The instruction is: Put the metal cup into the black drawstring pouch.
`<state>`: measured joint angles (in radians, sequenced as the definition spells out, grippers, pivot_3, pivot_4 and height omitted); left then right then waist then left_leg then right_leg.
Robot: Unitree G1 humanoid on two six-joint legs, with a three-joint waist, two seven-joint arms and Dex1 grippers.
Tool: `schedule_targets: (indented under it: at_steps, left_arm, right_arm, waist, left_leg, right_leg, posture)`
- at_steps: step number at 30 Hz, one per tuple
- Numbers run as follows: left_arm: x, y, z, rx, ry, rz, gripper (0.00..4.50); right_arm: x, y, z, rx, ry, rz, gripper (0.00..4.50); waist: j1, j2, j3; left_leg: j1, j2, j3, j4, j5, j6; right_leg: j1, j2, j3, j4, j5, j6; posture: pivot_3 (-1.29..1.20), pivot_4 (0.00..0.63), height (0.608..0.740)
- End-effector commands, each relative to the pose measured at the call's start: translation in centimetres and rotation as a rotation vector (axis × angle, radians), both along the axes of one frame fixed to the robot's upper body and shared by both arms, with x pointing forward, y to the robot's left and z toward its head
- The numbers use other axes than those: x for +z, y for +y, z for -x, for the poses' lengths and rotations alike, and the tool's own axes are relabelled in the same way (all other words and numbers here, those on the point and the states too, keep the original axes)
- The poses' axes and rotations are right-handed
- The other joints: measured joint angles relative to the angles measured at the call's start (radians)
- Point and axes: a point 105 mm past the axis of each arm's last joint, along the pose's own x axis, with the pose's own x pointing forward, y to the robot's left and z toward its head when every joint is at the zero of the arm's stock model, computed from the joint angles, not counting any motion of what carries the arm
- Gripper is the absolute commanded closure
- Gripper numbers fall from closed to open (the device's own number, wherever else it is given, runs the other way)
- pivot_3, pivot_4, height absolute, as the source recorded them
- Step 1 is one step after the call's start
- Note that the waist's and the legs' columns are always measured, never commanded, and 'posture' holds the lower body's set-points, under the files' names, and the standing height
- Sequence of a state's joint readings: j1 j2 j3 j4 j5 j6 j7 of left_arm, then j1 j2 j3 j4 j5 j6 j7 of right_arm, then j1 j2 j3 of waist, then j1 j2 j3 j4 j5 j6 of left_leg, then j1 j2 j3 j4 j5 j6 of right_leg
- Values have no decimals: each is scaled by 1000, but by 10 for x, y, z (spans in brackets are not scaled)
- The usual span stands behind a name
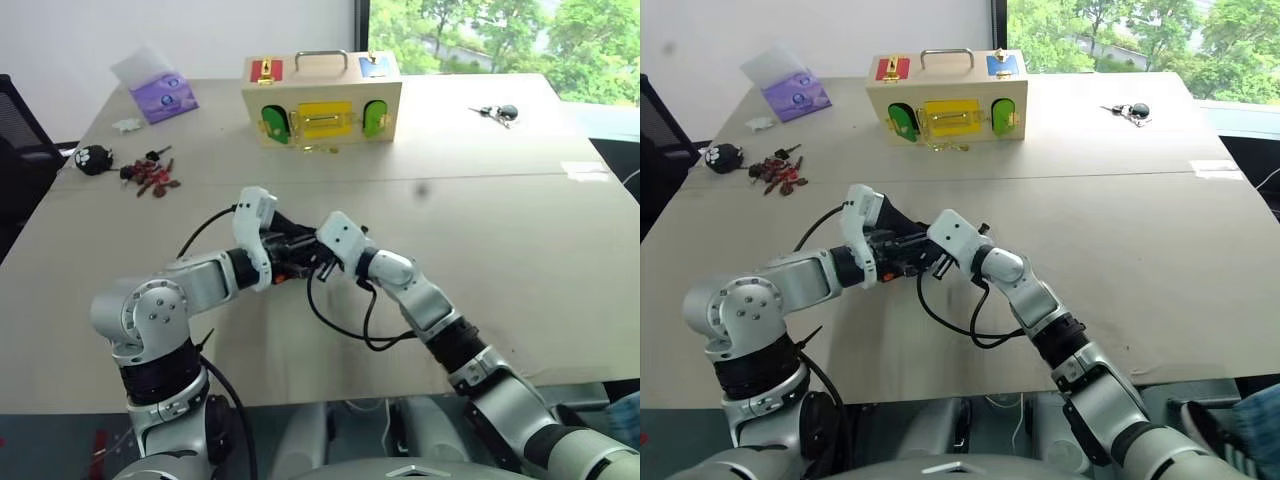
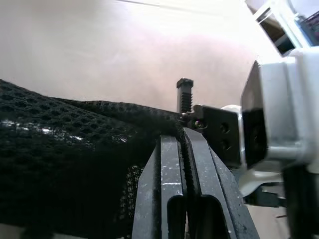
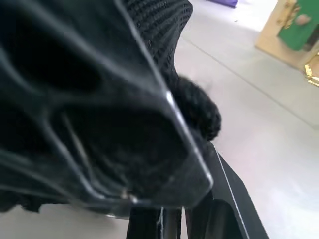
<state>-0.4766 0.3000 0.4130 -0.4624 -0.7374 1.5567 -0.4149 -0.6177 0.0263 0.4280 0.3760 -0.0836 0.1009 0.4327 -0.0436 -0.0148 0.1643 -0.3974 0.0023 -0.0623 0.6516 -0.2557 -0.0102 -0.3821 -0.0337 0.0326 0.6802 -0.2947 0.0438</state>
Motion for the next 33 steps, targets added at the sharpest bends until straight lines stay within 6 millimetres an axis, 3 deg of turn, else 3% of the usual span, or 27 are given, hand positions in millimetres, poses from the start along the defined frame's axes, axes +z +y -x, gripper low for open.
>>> schedule_targets:
  at_steps: [1,7,10,11,13,16,18,21,23,28,33]
  left_arm:
    - [22,-19,13,-141,-78,64,4500]
    - [24,-17,8,-103,-150,28,4500]
    - [24,-10,3,-84,-185,28,4500]
    - [24,-7,1,-77,-186,41,4500]
    - [24,-1,-2,-65,-181,62,4500]
    - [21,11,-8,-37,-184,49,4500]
    - [17,19,-15,3,-181,35,4500]
    - [14,24,-20,3,-185,28,4500]
    - [15,27,-24,-4,-188,46,4500]
    - [23,39,-29,-16,-202,129,4500]
    - [38,47,-38,16,-217,185,4500]
  right_arm:
    - [17,7,-5,-1,10,-84,4433]
    - [25,13,-1,66,86,-146,4433]
    - [29,4,-5,53,103,-158,4433]
    - [30,1,-5,50,99,-153,3726]
    - [32,-5,-6,37,98,-156,3056]
    - [36,-14,2,59,132,-167,1619]
    - [41,-28,5,63,148,-161,1619]
    - [47,-41,12,78,147,-139,884]
    - [53,-50,17,69,164,-142,49]
    - [69,-71,31,66,210,-195,49]
    - [53,-81,46,72,362,-202,49]
  waist:
    - [-1,0,0]
    - [2,0,0]
    - [2,0,0]
    - [2,0,0]
    - [2,0,0]
    - [2,0,0]
    - [2,0,0]
    - [5,1,1]
    - [5,1,1]
    - [4,1,1]
    - [5,1,1]
  left_leg:
    - [0,0,0,0,0,0]
    - [0,0,0,0,0,0]
    - [0,0,0,0,0,0]
    - [0,0,0,0,0,0]
    - [0,0,0,0,0,0]
    - [0,0,0,0,0,0]
    - [0,0,0,0,0,0]
    - [0,0,0,0,0,0]
    - [0,0,-1,0,0,0]
    - [0,0,0,-1,0,0]
    - [0,0,0,0,0,1]
  right_leg:
    - [0,0,0,0,0,0]
    - [0,0,0,0,0,0]
    - [0,-1,0,0,0,0]
    - [0,-1,0,0,0,0]
    - [0,-1,0,0,0,0]
    - [0,-1,0,0,0,0]
    - [0,-1,0,-1,0,0]
    - [0,-1,0,-1,0,0]
    - [0,-1,-1,-1,0,0]
    - [0,-1,0,-1,0,0]
    - [0,-1,-1,-1,0,0]
  posture:
    - [0,150,740]
    - [0,150,740]
    - [0,150,740]
    - [0,150,740]
    - [0,150,740]
    - [0,150,740]
    - [0,150,740]
    - [0,150,740]
    - [0,150,740]
    - [0,150,740]
    - [0,150,740]
